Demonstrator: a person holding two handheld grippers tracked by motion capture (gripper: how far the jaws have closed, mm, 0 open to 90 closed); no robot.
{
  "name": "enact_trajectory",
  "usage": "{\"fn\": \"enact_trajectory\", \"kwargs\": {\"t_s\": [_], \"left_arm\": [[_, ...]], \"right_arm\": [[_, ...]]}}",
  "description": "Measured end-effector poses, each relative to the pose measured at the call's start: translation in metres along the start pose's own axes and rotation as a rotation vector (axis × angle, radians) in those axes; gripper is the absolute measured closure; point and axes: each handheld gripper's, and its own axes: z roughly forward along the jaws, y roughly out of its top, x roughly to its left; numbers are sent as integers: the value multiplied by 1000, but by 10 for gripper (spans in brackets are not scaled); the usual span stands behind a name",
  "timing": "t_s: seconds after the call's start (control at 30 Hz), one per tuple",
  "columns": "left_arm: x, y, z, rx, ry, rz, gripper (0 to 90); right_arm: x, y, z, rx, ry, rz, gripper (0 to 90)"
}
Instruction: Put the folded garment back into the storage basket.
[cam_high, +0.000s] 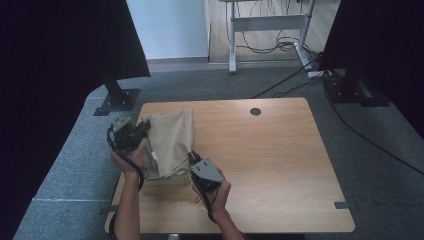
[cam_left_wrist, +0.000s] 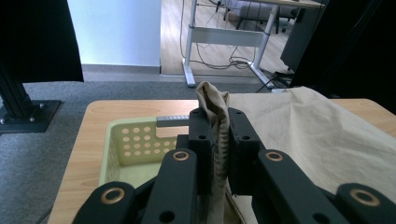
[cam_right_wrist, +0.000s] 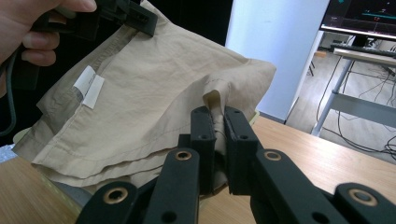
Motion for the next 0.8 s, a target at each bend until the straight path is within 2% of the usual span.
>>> {"fn": "enact_trajectory", "kwargs": {"t_s": [0.27,0.3,0.37,0.4,0.43,0.47,0.57,0.77,0.8], "left_arm": [[4,-1,1,5,9,-1,819],[8,-5,5,19,15,-9,797],[8,-6,7,34,19,-8,700],[8,-7,9,44,33,4,700],[8,-7,9,44,33,4,655],[8,-10,11,43,55,6,592],[7,-12,12,47,51,-1,593],[2,-11,10,43,52,8,521],[-4,-9,9,41,47,20,521]], "right_arm": [[3,0,5,7,6,2,836],[5,-1,9,20,13,2,832],[5,-2,12,34,21,4,813],[5,-3,15,57,33,4,748],[5,-3,15,57,33,4,748],[5,-7,21,102,34,20,593],[5,-7,21,105,39,25,595],[1,-14,20,133,40,38,558],[1,-14,20,133,40,38,530]]}}
